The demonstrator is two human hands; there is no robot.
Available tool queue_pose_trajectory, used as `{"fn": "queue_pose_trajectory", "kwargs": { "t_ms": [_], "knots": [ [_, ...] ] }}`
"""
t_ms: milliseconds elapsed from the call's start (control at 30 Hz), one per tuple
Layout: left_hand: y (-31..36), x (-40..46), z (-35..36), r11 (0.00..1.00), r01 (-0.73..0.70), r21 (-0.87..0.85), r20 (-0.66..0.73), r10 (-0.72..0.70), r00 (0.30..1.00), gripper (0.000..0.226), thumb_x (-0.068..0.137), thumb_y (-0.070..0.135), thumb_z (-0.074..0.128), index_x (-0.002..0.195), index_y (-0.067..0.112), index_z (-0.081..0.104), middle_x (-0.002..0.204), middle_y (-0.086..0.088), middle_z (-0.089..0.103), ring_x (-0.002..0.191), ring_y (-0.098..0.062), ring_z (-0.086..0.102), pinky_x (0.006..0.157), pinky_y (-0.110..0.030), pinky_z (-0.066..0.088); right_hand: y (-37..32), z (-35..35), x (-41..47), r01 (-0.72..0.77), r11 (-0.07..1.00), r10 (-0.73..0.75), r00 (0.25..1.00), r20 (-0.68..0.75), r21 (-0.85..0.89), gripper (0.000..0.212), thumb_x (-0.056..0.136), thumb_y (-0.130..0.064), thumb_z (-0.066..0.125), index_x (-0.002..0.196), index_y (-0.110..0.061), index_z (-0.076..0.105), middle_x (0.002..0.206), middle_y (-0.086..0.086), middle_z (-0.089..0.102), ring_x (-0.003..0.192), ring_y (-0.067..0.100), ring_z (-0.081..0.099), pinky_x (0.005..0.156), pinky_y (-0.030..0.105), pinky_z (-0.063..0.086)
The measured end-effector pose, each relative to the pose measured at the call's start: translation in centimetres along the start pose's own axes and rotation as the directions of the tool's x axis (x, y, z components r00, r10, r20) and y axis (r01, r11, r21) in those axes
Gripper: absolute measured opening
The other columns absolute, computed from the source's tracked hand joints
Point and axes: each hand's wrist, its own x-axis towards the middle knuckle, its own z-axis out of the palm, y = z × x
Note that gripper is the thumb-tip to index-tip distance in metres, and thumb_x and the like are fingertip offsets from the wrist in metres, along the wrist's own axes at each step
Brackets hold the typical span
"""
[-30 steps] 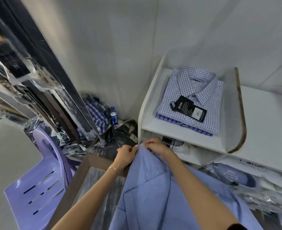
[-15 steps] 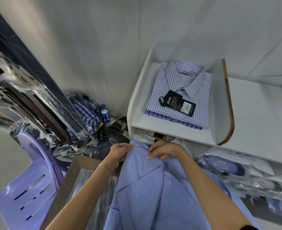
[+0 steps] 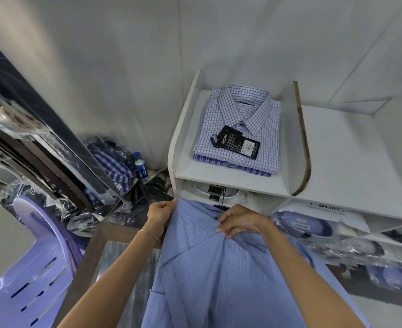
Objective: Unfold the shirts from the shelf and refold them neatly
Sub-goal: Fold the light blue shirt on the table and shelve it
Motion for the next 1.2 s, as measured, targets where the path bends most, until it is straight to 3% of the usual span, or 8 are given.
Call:
{"fn": "queue_pose_trajectory", "kwargs": {
  "t_ms": [167,333,533,667,833,933,1033,1200],
  "knots": [
    [-0.5,-0.7,-0.1,0.932,-0.221,0.286,-0.019,0.236,0.972,0.011,0.088,0.022,0.067,0.092,0.012,0.070,0.088,-0.001,0.067,0.091,-0.021,0.062,0.085,-0.033,0.050,1.7,2.3,-0.8,0.111,0.993,-0.095,0.949,-0.299,0.038,0.016,0.077,-0.004,0.077,0.083,-0.009,0.062,0.067,0.008,0.064,0.045,0.011,0.059,0.043,0.021,0.048],
    [-0.1,-4.0,0.8,0.778,-0.534,0.330,0.082,0.540,0.837,0.009,0.090,0.010,0.063,0.098,0.009,0.066,0.086,0.000,0.068,0.080,-0.009,0.062,0.074,-0.016,0.050,3.2,3.9,-2.4,0.226,0.974,-0.178,0.788,-0.589,0.008,0.020,0.084,-0.019,0.072,0.078,-0.010,0.055,0.053,0.003,0.057,0.033,0.009,0.048,0.032,0.019,0.035],
    [-1.2,-6.3,2.2,0.590,-0.619,0.518,0.497,0.381,0.779,0.015,0.088,0.036,0.066,0.077,0.025,0.064,0.073,-0.003,0.069,0.064,-0.006,0.061,0.062,-0.015,0.045,5.4,7.8,-5.9,0.222,0.975,-0.195,0.839,-0.508,-0.008,0.024,0.092,-0.019,0.062,0.069,-0.014,0.060,0.057,0.001,0.064,0.045,0.012,0.059,0.040,0.019,0.041],
    [-1.5,-6.5,1.8,0.605,-0.628,0.490,0.599,0.290,0.747,0.034,0.085,0.041,0.069,0.078,0.007,0.065,0.066,-0.004,0.060,0.059,-0.013,0.051,0.056,-0.018,0.039,8.4,11.2,-9.1,0.187,0.982,-0.155,0.860,-0.486,0.019,0.011,0.082,-0.019,0.074,0.075,-0.019,0.065,0.066,-0.005,0.064,0.058,0.007,0.059,0.050,0.017,0.044],
    [-1.3,-7.4,1.2,0.346,-0.755,0.557,0.752,0.174,0.635,0.051,0.089,0.034,0.066,0.053,0.015,0.035,0.050,0.003,0.031,0.043,-0.005,0.028,0.044,-0.018,0.025,13.1,17.2,-12.6,0.127,0.991,-0.126,0.861,-0.493,-0.032,0.047,0.061,-0.021,0.090,0.097,-0.023,0.060,0.083,-0.005,0.056,0.061,-0.005,0.050,0.062,0.015,0.044],
    [-1.7,-7.6,1.1,0.449,-0.692,0.565,0.729,0.121,0.673,0.046,0.098,0.030,0.052,0.059,0.019,0.029,0.056,0.002,0.031,0.049,-0.008,0.030,0.047,-0.017,0.024,15.2,21.1,-12.5,0.082,0.974,-0.196,0.769,-0.609,-0.210,0.059,0.058,-0.032,0.090,0.104,-0.027,0.053,0.104,-0.002,0.050,0.084,-0.001,0.048,0.074,0.011,0.040],
    [-2.0,-7.9,0.6,0.602,-0.582,0.547,0.695,0.060,0.716,0.038,0.101,0.030,0.045,0.067,0.014,0.040,0.065,-0.003,0.046,0.058,-0.013,0.043,0.057,-0.022,0.036,16.2,23.8,-11.4,0.052,0.969,-0.222,0.622,-0.751,-0.243,0.051,0.064,-0.039,0.084,0.102,-0.022,0.054,0.101,-0.007,0.046,0.097,0.010,0.048,0.082,0.022,0.043],
    [-1.5,-8.7,-0.6,0.808,-0.356,0.469,0.677,-0.070,0.733,0.029,0.103,0.028,0.042,0.103,0.008,0.063,0.094,-0.006,0.067,0.085,-0.018,0.063,0.069,-0.025,0.051,15.4,26.6,-10.0,0.070,0.974,-0.226,0.316,-0.921,-0.215,0.023,0.085,-0.023,0.065,0.074,-0.020,0.046,0.073,-0.009,0.046,0.073,0.013,0.049,0.057,0.011,0.033]
  ]
}}
